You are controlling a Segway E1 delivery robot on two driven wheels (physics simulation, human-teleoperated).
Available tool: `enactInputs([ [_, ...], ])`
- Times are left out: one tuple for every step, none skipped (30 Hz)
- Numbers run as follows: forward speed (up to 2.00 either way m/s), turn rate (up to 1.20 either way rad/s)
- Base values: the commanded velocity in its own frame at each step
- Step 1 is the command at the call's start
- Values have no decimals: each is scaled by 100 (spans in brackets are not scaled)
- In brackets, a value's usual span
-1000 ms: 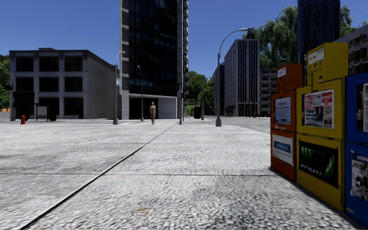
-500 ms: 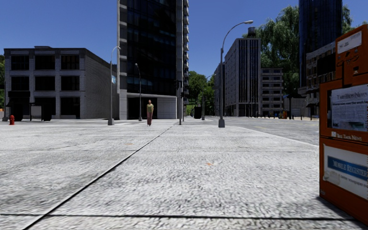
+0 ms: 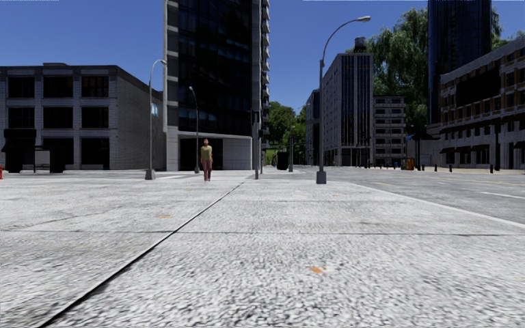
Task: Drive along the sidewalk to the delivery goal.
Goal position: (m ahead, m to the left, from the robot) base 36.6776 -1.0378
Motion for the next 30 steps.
enactInputs([
  [200, 0],
  [200, 0],
  [200, 0],
  [200, 0],
  [200, 0],
  [200, 0],
  [200, 0],
  [200, 0],
  [200, 0],
  [200, 0],
  [200, 0],
  [200, 0],
  [200, 0],
  [200, 0],
  [200, 0],
  [200, 0],
  [200, 0],
  [200, 0],
  [200, 0],
  [200, 0],
  [200, 0],
  [200, 0],
  [200, 0],
  [200, 0],
  [200, 0],
  [200, 0],
  [200, 0],
  [200, 2],
  [200, 6],
  [200, 7],
])
